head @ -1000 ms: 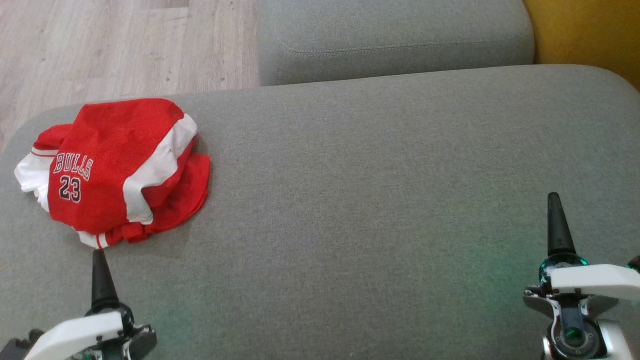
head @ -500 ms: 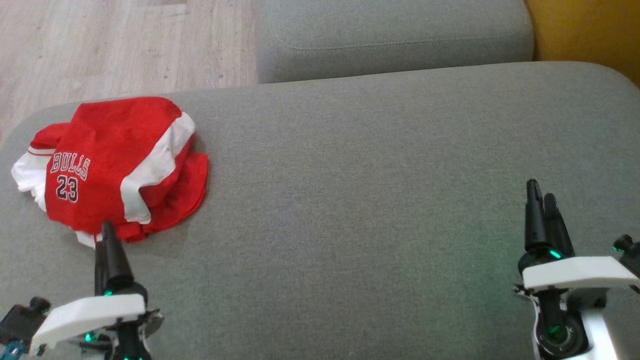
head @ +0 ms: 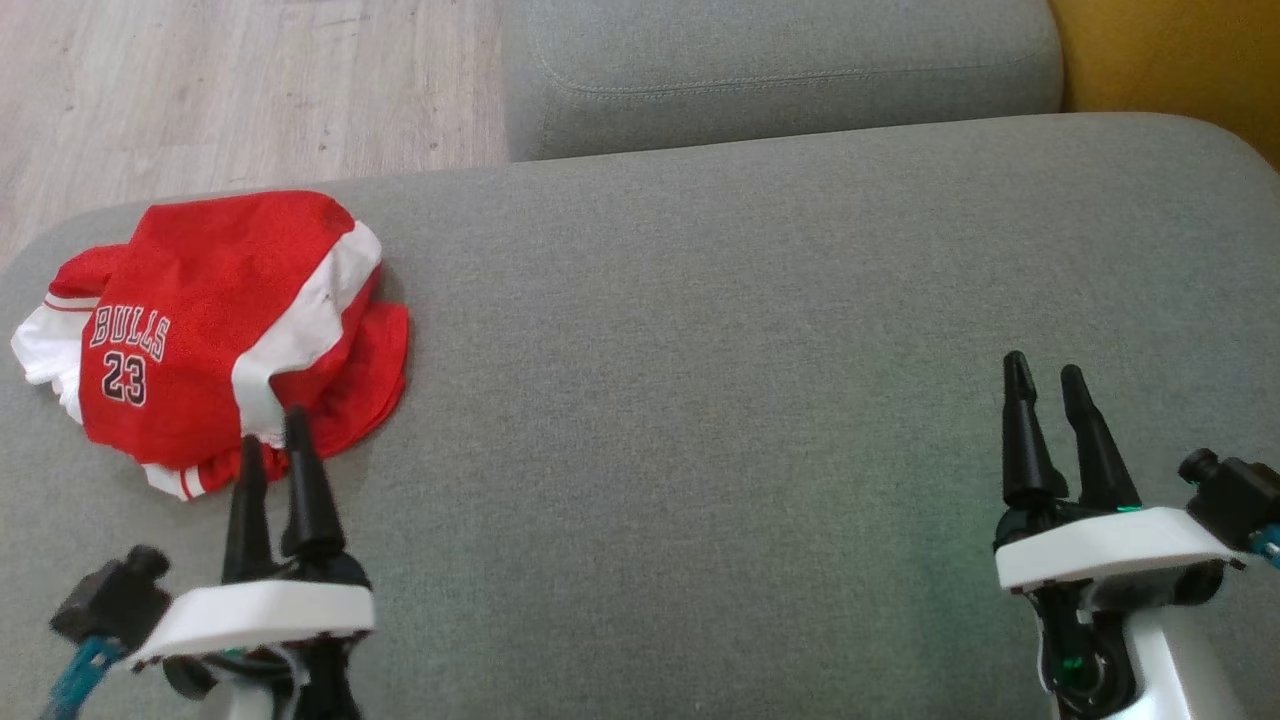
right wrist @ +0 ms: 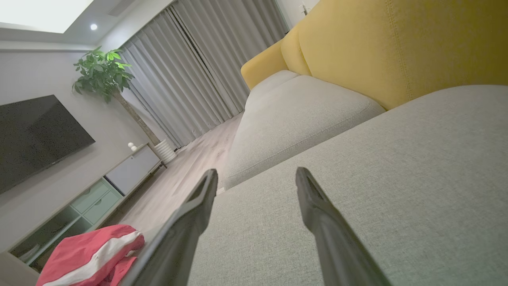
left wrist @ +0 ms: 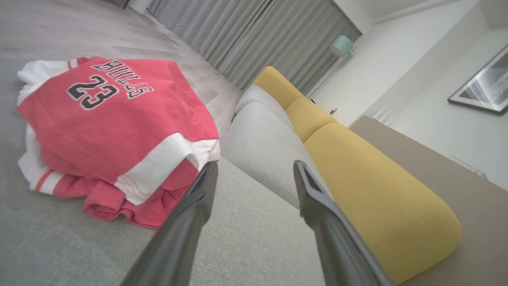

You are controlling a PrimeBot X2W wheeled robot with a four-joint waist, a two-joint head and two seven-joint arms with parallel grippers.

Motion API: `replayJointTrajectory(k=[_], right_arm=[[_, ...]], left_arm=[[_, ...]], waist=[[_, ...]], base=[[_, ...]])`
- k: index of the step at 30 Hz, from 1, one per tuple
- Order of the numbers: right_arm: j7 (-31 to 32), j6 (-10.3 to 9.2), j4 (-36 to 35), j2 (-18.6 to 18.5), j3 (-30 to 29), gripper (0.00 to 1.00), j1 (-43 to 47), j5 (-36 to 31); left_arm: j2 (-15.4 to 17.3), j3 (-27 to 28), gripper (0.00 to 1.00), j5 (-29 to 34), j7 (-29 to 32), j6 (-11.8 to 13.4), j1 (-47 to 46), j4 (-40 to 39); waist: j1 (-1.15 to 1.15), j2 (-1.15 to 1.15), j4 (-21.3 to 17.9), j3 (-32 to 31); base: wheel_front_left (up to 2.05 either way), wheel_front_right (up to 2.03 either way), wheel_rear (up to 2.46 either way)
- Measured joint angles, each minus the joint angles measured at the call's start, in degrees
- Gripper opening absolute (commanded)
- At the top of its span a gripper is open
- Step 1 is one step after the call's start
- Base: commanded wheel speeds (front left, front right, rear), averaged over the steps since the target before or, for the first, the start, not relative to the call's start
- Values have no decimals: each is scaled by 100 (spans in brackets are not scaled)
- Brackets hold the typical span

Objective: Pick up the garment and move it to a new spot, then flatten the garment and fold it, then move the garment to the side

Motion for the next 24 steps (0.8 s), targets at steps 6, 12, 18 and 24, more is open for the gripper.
replayJointTrajectory(k=[6, 12, 18, 24], right_arm=[[-96, 0, 2, -1, 82, 100, -1, -579], [-204, 0, 21, -1, 204, 100, 0, -1137], [-283, 0, 55, -2, 237, 100, 1, -1578], [-391, 0, 60, -3, 290, 100, 1, -2095]], left_arm=[[18, -267, 100, 791, -100, 2, 4, -43], [129, -523, 100, 1349, -201, 129, 11, -51], [255, -758, 100, 1785, -294, 289, 12, -48], [400, -1009, 100, 2220, -397, 494, 13, -54]], waist=[[0, 0, -10, 8], [0, 0, -50, 5], [0, 0, -83, -18], [0, 0, -101, -28]], base=[[0, 0, 0], [0, 0, 0], [0, 0, 0], [0, 0, 0]])
